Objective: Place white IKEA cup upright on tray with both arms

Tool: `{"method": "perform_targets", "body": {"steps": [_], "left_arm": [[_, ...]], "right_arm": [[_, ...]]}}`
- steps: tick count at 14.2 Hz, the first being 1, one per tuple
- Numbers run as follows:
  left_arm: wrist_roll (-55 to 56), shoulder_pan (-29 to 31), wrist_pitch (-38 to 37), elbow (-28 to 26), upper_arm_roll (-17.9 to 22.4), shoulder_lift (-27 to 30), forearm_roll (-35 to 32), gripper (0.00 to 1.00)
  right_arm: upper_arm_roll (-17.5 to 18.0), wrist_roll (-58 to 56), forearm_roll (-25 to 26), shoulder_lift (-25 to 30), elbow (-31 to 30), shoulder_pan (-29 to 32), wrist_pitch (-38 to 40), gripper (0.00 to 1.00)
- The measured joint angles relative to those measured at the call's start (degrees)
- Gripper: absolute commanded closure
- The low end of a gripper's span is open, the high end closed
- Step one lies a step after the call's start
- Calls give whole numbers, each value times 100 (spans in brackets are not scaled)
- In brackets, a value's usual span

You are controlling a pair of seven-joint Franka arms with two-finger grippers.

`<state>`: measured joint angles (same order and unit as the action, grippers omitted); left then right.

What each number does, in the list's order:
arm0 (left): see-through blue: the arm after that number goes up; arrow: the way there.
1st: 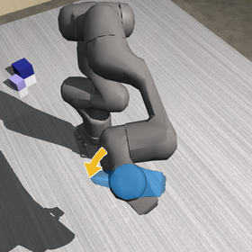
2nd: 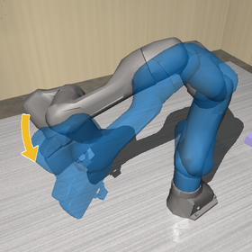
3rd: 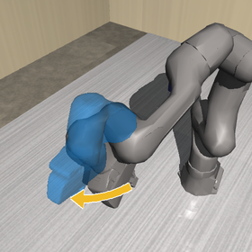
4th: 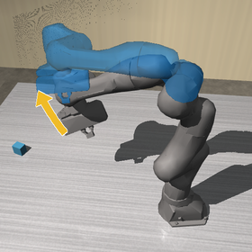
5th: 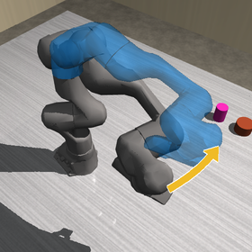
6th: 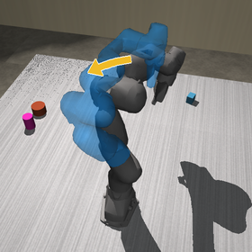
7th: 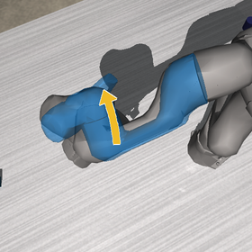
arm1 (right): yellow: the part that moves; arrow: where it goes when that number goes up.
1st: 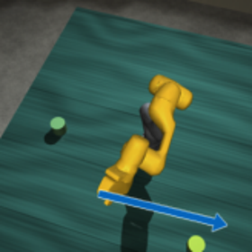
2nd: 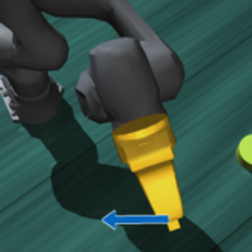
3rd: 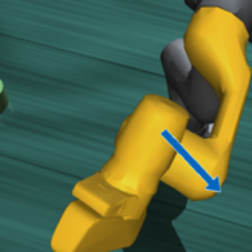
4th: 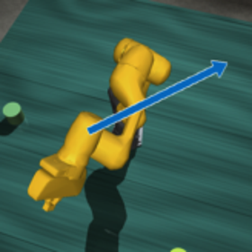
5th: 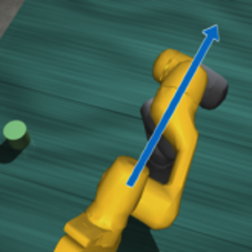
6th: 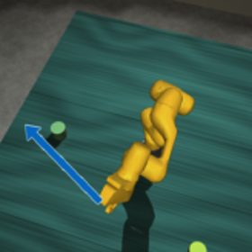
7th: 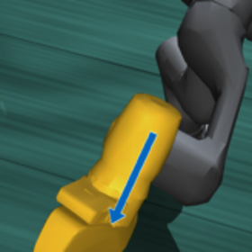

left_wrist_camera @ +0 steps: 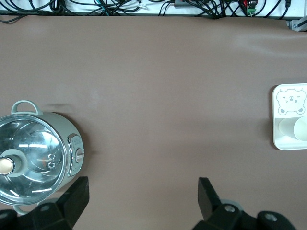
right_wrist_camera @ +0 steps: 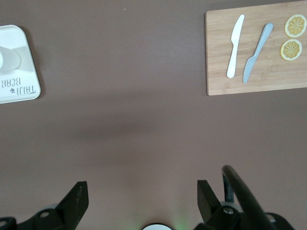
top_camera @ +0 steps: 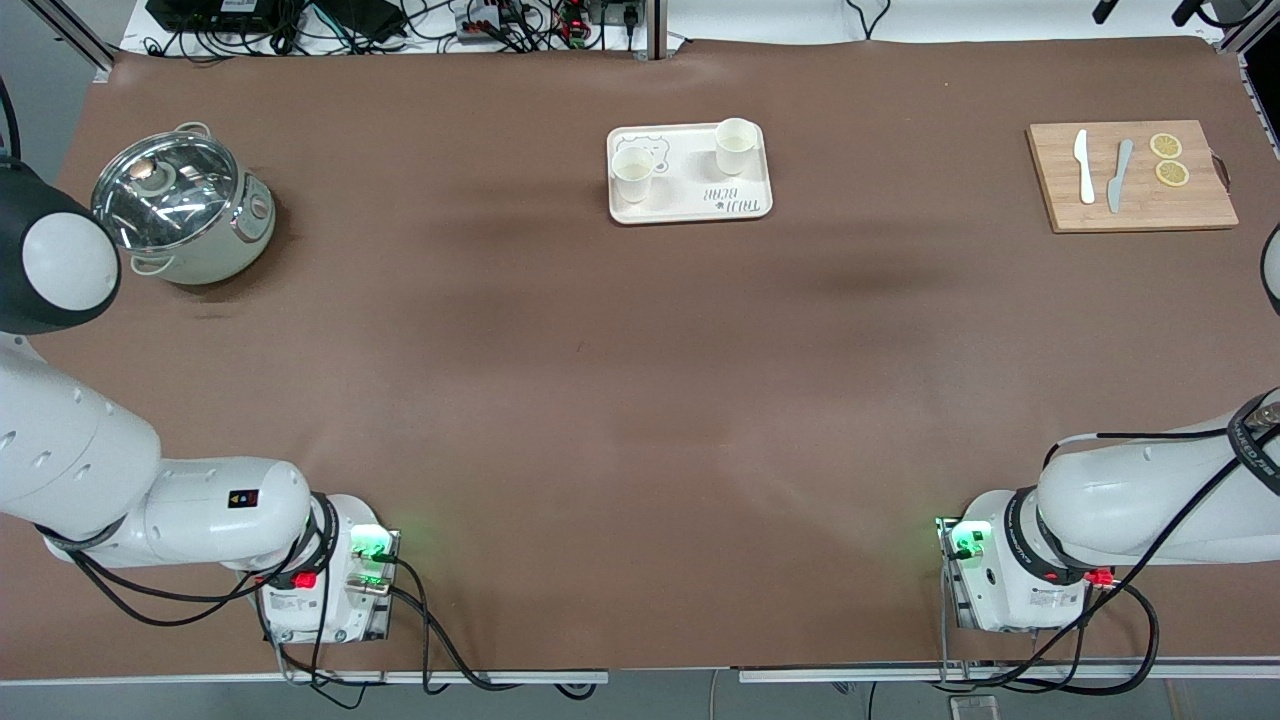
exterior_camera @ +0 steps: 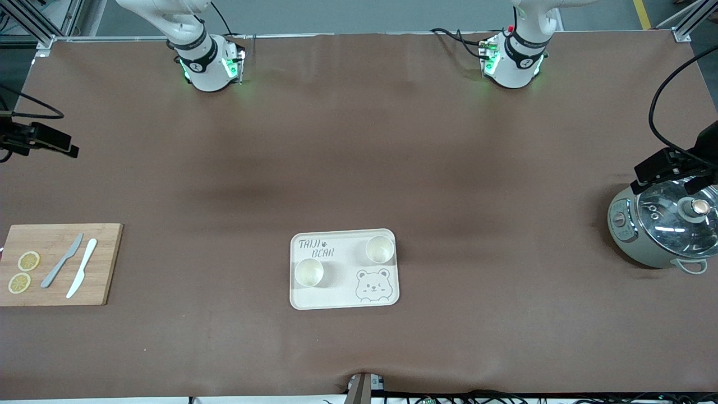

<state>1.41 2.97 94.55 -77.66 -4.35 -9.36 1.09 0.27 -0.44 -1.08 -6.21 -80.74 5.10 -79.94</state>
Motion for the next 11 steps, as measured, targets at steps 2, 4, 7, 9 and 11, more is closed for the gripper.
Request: {"method": "perform_targets", "body": {"steps": [2, 4, 7, 9, 11], "left_arm": [[0, 0, 0, 1, 0, 0, 0, 0], [0, 0, 0, 2, -1, 0, -1, 0], [0, 0, 0, 8, 0, 0, -1, 0], [0, 3, 0, 11, 1, 0, -1, 0], [0, 13, 0, 15, 4, 0, -1, 0]], "right_arm": [[20, -4, 0, -1, -18, 6, -28, 0], [50, -4, 0, -1, -18, 5, -36, 0], [59, -4, 0, -1, -18, 5, -53, 0], [59, -4, 0, -1, -18, 5, -57, 0], [60, -4, 0, -1, -18, 5, -58, 0]]}}
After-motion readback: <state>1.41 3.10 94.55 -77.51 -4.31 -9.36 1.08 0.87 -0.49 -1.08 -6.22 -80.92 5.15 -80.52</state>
